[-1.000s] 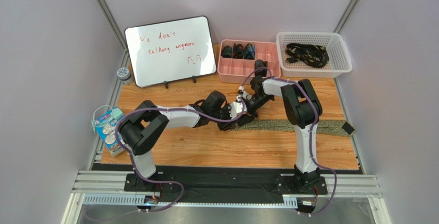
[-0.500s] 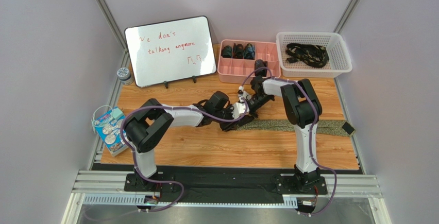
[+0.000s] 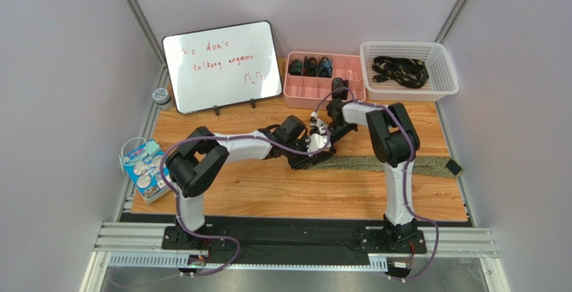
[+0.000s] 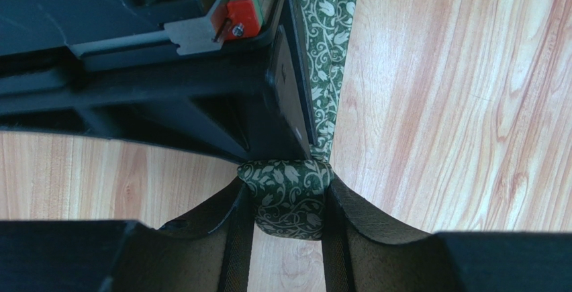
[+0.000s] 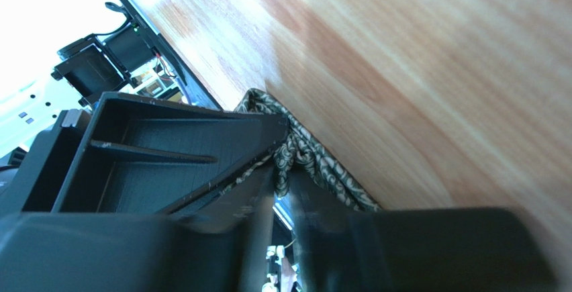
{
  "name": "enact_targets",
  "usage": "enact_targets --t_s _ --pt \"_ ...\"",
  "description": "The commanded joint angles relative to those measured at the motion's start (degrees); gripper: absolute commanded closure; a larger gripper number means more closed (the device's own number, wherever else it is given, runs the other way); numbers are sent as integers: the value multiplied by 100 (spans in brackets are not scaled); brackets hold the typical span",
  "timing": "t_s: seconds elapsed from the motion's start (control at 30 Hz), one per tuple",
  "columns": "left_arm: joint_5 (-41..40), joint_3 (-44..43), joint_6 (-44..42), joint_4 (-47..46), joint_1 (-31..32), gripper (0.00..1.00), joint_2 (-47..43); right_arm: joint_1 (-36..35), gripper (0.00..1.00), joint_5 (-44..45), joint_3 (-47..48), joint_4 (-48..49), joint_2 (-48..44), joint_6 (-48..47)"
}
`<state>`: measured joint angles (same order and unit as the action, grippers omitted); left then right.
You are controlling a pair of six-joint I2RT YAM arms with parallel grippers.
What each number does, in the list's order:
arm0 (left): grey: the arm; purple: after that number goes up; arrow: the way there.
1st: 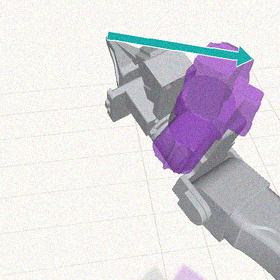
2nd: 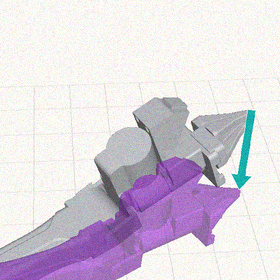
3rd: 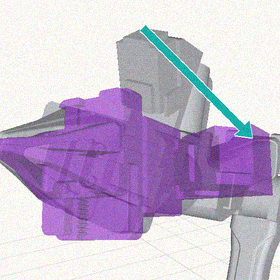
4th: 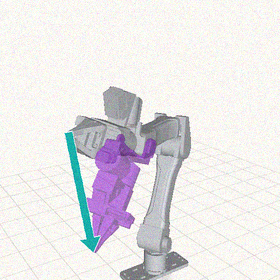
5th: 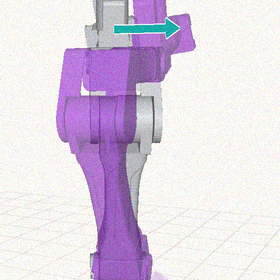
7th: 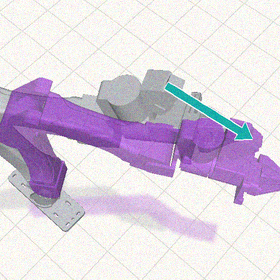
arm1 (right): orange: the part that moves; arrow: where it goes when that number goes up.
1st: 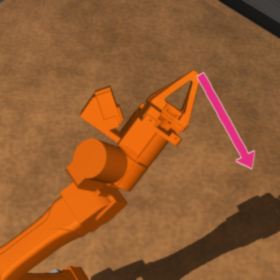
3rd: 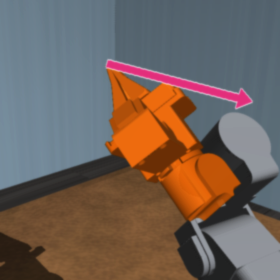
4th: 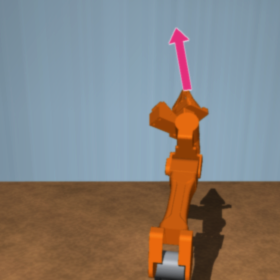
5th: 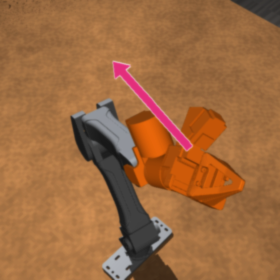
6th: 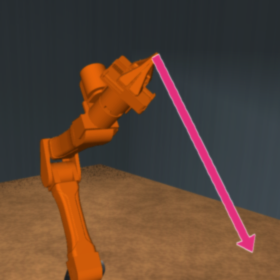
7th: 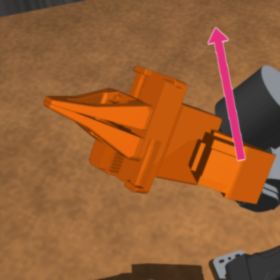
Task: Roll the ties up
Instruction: Roll the tie at the center of the board.
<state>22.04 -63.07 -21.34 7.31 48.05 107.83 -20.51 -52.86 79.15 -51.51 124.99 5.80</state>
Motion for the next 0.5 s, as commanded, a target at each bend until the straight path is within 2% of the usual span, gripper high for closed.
enact_targets --t_s 0.0,0.33,0.47 --pt "-403 -30 -361 797 38 90 388 12 65 338 21 88 -255 -167" --pt "-385 -162 -344 974 37 91 546 319 63 294 3 -368 -634 -325" --pt "-385 -197 -362 1000 29 91 581 478 66 163 -14 -422 -713 -387"
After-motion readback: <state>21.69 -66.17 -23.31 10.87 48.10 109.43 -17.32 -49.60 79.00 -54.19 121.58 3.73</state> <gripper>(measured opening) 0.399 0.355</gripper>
